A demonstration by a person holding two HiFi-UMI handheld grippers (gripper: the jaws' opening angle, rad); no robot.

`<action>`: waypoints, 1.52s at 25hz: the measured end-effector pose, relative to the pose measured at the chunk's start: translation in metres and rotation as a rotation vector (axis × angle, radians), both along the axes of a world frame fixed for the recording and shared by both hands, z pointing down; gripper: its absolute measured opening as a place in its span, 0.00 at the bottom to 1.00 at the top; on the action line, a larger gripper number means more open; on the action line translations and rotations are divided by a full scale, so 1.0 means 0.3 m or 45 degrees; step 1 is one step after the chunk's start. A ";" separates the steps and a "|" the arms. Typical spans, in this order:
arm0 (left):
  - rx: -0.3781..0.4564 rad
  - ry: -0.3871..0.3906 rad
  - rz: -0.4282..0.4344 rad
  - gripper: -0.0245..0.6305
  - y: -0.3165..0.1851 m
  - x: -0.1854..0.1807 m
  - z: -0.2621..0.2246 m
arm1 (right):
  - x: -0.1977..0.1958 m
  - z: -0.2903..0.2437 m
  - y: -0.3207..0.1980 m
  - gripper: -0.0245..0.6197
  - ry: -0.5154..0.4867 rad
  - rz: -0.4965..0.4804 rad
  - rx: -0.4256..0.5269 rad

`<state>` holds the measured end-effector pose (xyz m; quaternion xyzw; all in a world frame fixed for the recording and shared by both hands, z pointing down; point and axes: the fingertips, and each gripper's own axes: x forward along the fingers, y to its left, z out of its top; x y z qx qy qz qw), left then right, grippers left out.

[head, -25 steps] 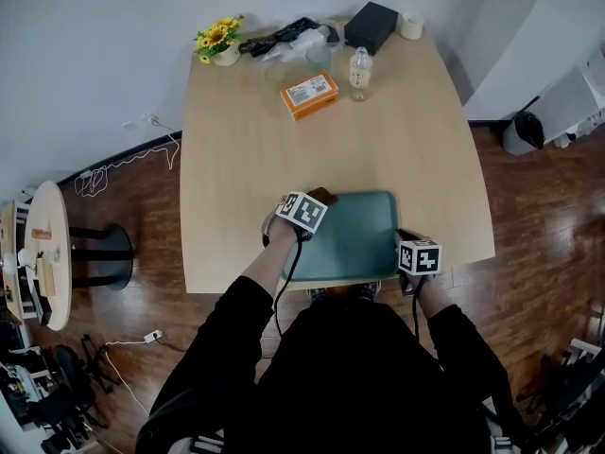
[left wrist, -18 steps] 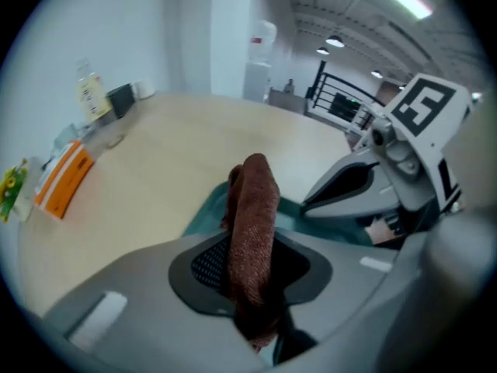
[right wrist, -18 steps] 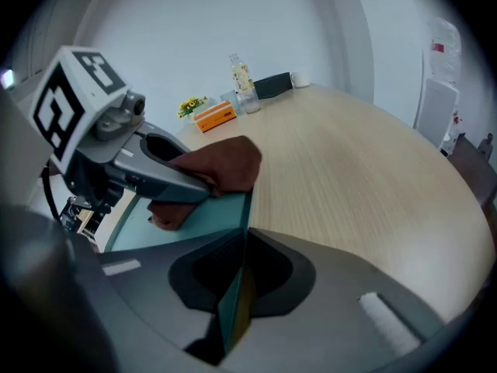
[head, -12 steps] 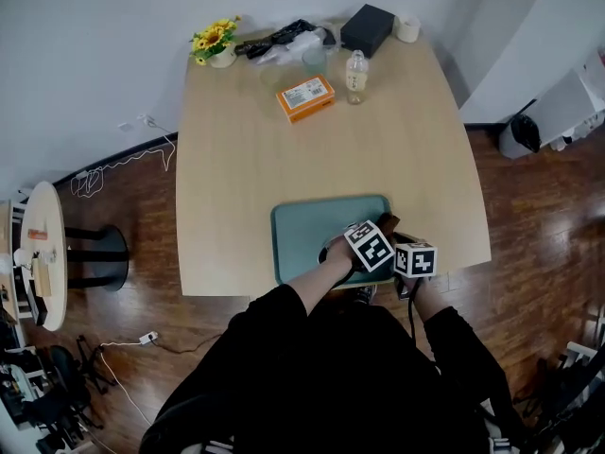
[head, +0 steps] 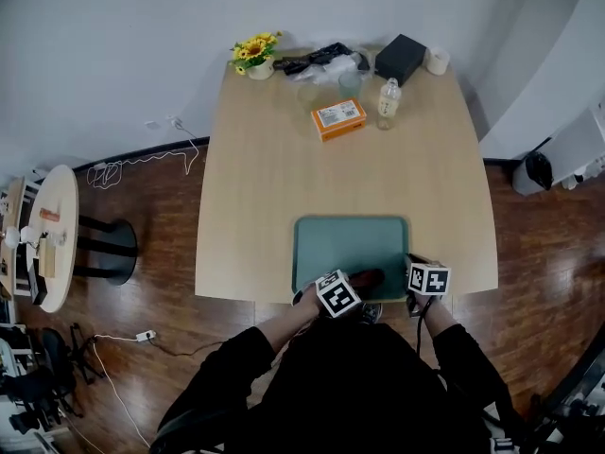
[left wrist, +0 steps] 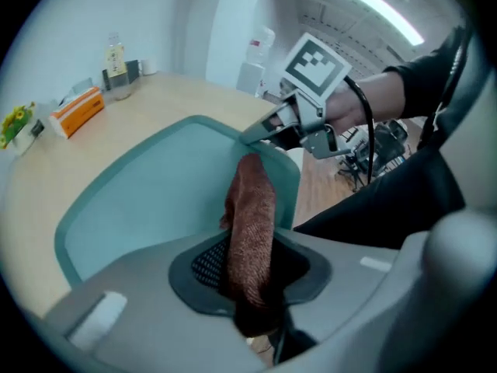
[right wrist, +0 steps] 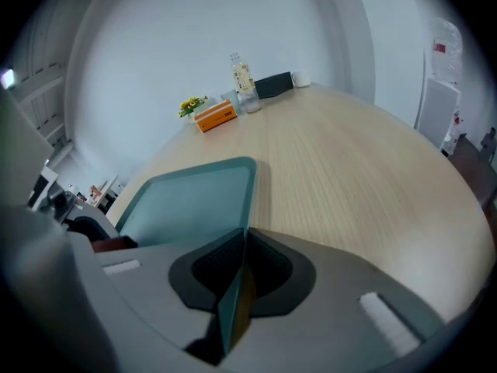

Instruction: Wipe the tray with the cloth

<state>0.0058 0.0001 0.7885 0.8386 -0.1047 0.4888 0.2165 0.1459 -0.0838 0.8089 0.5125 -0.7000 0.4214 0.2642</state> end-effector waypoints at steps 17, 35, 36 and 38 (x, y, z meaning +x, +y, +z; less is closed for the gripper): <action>0.029 -0.148 -0.720 0.15 -0.456 -0.433 0.033 | 0.005 0.000 -0.007 0.07 0.014 0.001 0.013; 0.540 0.702 -0.723 0.15 -0.239 -0.285 -0.831 | -0.233 -0.900 -0.047 0.04 -0.126 -0.146 0.831; 0.575 0.725 -0.730 0.15 -0.239 -0.285 -0.860 | -0.253 -0.949 -0.046 0.04 -0.132 -0.162 0.885; 0.623 0.743 -0.739 0.15 -0.242 -0.287 -0.884 | -0.278 -1.003 -0.045 0.04 -0.133 -0.185 0.949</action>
